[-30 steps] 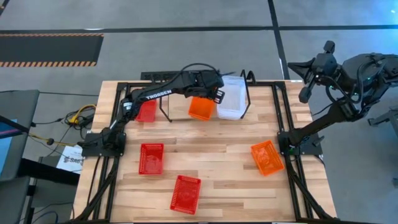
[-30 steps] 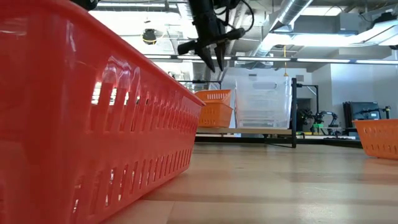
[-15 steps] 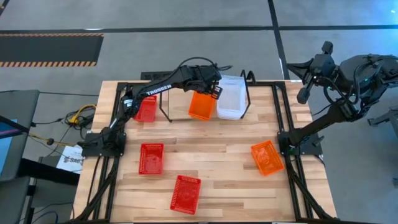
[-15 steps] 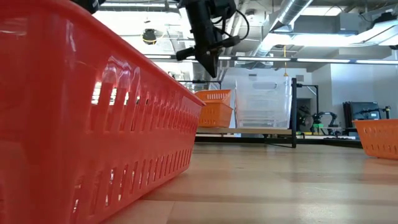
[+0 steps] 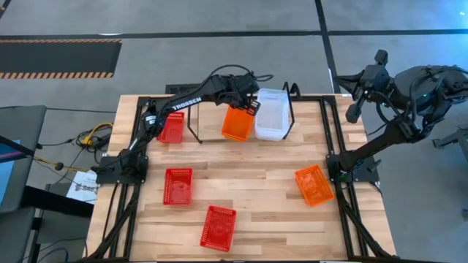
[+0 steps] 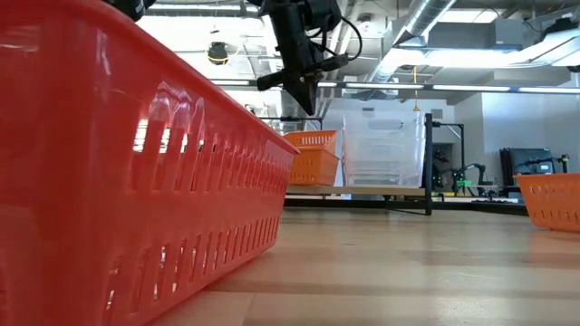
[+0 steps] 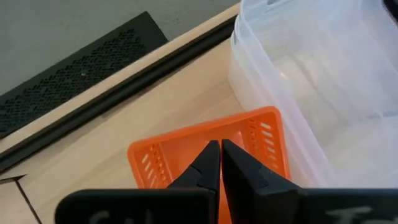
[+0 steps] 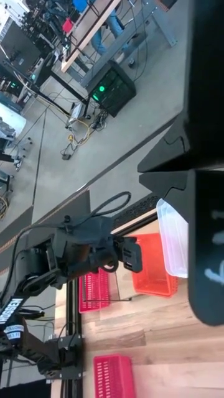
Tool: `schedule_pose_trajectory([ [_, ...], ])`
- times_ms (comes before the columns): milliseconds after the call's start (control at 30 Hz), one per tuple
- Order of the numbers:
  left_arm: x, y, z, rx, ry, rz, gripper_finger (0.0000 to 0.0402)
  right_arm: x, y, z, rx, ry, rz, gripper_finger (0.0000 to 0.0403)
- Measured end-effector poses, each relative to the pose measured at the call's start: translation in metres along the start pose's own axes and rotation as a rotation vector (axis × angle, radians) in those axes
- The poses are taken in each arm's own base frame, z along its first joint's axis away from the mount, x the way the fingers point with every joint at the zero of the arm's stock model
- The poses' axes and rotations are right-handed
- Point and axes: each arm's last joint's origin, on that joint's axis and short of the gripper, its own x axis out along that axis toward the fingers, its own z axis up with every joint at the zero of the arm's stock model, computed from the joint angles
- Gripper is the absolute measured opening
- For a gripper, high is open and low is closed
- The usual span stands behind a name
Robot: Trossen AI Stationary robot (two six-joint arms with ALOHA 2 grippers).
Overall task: Stack baskets on shelf by color
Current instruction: Stack the top orange bin on top of the orange bin on the shelf
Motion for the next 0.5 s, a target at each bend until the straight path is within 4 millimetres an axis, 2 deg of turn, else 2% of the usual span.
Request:
schedule_pose_trajectory([
  [233, 0.017, 0.006, -0.004, 0.0, 0.055, 0.012, 0.0, 0.0, 0.0, 0.0, 0.017, -0.001, -0.001, 0.0004],
  [500, 0.018, 0.013, 0.003, 0.006, 0.038, 0.011, 0.0, 0.0, 0.0, 0.0, 0.017, -0.001, -0.001, 0.0002],
])
